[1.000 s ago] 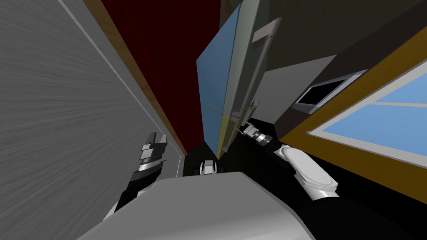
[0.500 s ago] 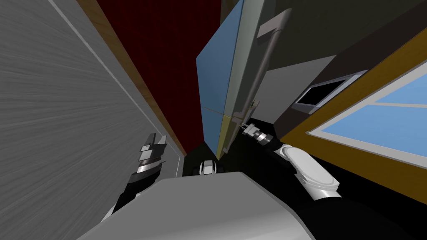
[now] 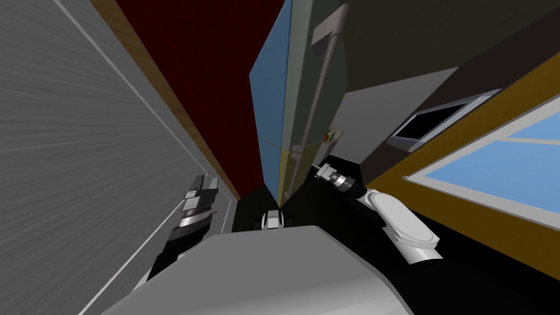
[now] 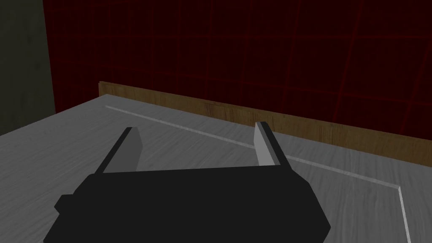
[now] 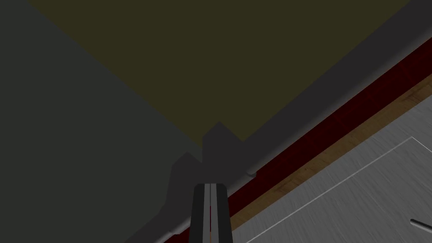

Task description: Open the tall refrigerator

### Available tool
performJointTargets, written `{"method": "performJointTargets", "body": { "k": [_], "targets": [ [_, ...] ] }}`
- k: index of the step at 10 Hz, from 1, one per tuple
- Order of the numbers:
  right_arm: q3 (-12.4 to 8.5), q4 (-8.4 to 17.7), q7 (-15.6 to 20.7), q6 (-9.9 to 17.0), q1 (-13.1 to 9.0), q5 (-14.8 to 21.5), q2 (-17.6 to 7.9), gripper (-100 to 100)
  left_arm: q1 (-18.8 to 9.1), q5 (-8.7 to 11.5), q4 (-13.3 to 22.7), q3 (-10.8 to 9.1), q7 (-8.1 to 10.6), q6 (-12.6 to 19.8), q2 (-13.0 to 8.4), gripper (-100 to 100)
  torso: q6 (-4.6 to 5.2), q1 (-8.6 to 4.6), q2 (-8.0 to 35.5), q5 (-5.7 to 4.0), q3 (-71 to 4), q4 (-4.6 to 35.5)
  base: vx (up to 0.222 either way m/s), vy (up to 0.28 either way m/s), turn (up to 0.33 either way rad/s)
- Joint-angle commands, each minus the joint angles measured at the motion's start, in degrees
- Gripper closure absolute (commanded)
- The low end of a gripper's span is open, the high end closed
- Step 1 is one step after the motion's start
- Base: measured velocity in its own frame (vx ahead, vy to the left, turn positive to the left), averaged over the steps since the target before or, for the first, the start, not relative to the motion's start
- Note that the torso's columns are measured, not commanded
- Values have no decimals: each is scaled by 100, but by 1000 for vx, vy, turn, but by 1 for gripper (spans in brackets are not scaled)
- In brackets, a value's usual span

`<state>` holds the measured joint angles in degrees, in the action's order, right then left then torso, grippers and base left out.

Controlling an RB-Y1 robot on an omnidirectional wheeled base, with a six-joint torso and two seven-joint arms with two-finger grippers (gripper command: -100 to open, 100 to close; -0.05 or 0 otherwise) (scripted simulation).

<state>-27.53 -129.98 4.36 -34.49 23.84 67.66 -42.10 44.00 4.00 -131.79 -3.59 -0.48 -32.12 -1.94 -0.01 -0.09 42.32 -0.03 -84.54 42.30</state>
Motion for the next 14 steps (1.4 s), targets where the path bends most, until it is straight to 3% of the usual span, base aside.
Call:
{"method": "performJointTargets", "body": {
  "k": [1,8,9,10,11,14],
  "targets": [
    [122,-155,18,-96,-3,-28,12,100,0,0,0,1,0,0,1,0,2,27,-3,7,-3,-1,-113,-258,74],
    [435,-493,157,-475,-71,-231,75,100,0,0,0,0,0,0,1,0,0,3,-5,2,-4,-2,-117,-287,79],
    [435,-399,161,-425,-110,-197,65,100,-1,0,0,0,0,0,0,0,0,-15,8,-4,3,1,-85,-171,37],
    [337,-328,170,-390,-89,-128,24,-100,1,0,1,1,0,0,2,0,3,49,-18,10,-9,-4,41,101,-108],
    [298,-299,172,-374,-80,-103,11,-100,3,0,0,3,0,-1,4,0,2,123,-50,36,-30,-14,86,204,-118],
    [119,-160,183,-293,-39,8,-49,-100,4,-1,-1,4,0,-1,5,0,0,12,-11,3,-7,-4,94,222,-92]
  ]
}}
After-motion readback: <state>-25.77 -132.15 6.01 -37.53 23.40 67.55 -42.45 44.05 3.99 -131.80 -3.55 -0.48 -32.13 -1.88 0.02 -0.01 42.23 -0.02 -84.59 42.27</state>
